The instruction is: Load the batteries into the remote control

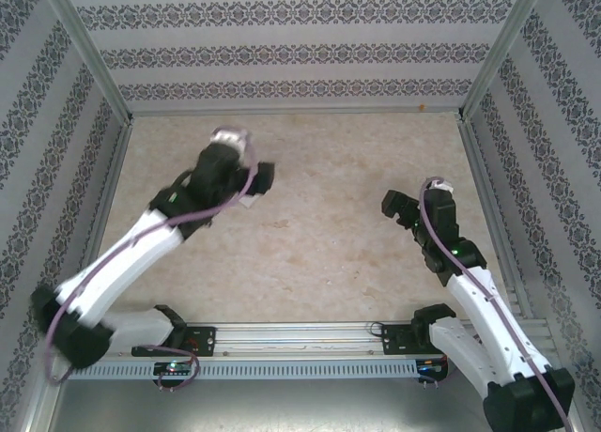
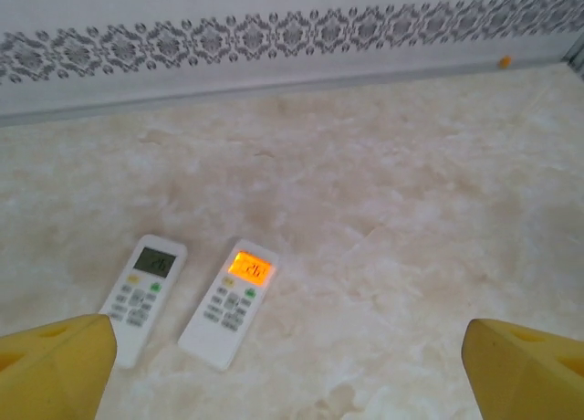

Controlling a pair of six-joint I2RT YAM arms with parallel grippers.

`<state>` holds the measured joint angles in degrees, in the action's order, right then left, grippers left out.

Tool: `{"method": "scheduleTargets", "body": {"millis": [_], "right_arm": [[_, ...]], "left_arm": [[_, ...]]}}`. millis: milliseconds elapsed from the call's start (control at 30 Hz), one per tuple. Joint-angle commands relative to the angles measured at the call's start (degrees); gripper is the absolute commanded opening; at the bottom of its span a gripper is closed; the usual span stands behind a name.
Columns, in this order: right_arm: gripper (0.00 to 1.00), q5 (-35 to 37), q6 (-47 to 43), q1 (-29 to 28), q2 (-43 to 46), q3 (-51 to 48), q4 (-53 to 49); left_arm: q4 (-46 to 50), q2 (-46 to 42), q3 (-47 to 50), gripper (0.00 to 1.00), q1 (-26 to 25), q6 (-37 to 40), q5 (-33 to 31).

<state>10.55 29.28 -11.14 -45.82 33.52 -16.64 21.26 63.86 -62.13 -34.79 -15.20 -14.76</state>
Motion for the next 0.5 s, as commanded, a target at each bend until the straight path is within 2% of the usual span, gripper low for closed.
{"method": "scheduleTargets", "body": {"millis": [0,100,200,267,400,433,467], "right_arm": [[0.97,10.07,-15.86,2.16,-4.64,-8.23,19.11],[0.98,9.77,-19.84,4.46,-13.23,-10.79,30.22],[0.98,9.51,-21.78,5.61,-23.25,-11.34,41.9],[0.97,7.92,-23.03,6.11,-28.14,-7.24,41.68],[0.98,2.28,-28.19,6.27,-35.23,-5.11,50.63],[0.98,-1.15,-28.34,7.39,-38.45,-7.02,57.81],[0.98,-7.76,-26.71,10.41,-40.27,-10.4,65.62]], "left_arm": [[-20.82,-12.98,18.87,1.0,-0.11,5.81,-6.07],[-24.97,-25.44,31.19,1.0,0.83,7.78,-17.72],[-25.92,-33.15,38.27,1.0,2.78,11.58,-23.17],[-27.04,-35.63,41.79,1.0,4.28,13.55,-26.45],[-39.68,-34.97,49.92,1.0,6.94,20.92,-27.33],[-42.51,-33.77,51.64,1.0,8.12,21.65,-27.05],[-44.81,-32.04,52.89,1.0,9.96,21.41,-25.51]]}}
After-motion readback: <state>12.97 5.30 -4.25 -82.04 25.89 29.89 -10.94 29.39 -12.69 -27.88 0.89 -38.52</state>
